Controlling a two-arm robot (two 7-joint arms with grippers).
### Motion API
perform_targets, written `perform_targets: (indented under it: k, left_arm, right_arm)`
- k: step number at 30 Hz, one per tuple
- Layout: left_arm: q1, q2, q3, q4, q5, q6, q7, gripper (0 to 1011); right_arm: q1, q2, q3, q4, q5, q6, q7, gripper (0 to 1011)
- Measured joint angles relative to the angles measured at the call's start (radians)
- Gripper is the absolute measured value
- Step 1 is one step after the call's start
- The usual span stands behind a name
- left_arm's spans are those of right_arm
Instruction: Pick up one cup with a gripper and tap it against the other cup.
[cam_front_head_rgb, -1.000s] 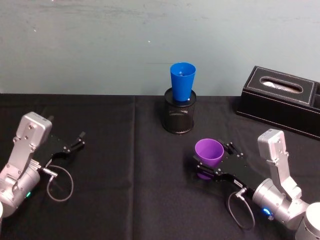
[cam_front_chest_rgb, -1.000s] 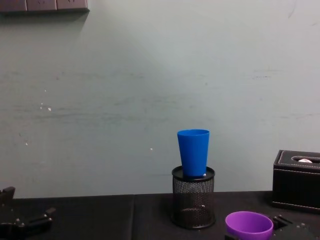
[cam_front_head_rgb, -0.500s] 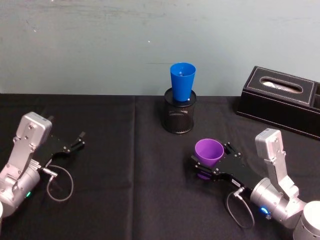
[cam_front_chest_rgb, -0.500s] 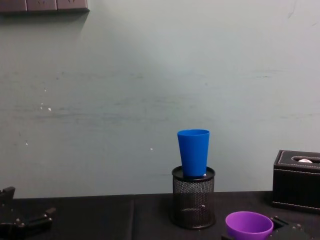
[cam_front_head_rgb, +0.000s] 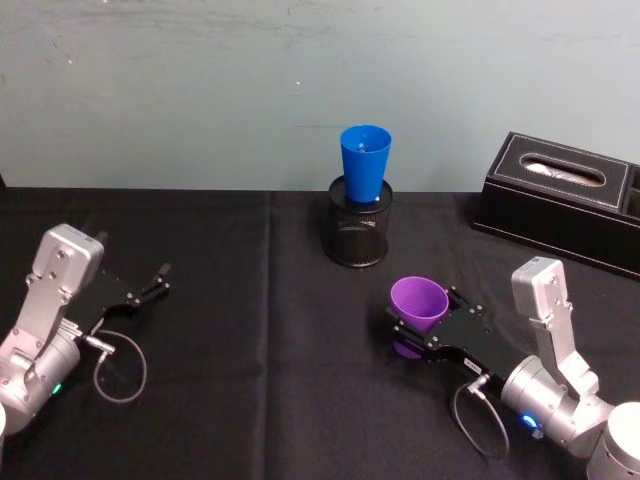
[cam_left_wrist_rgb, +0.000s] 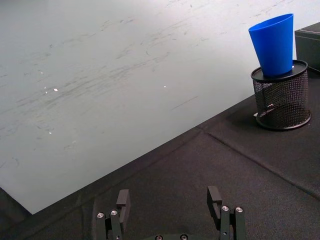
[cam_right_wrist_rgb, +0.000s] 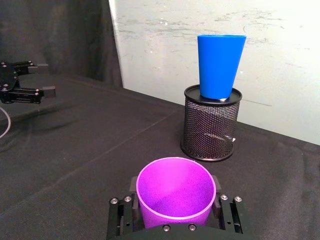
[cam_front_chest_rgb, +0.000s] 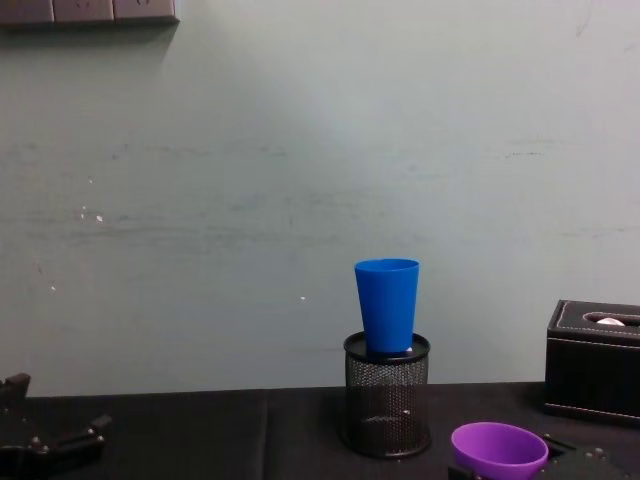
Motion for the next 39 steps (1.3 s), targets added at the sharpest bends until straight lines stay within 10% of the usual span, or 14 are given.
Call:
perform_targets:
  k: [39]
  left_arm:
    - [0.000, 0.000, 0.000, 0.000, 0.000, 0.000, 0.000, 1011]
  right_arm:
    - [-0.001, 0.001, 0.000, -0.001, 0.000, 0.001, -0.002, 734]
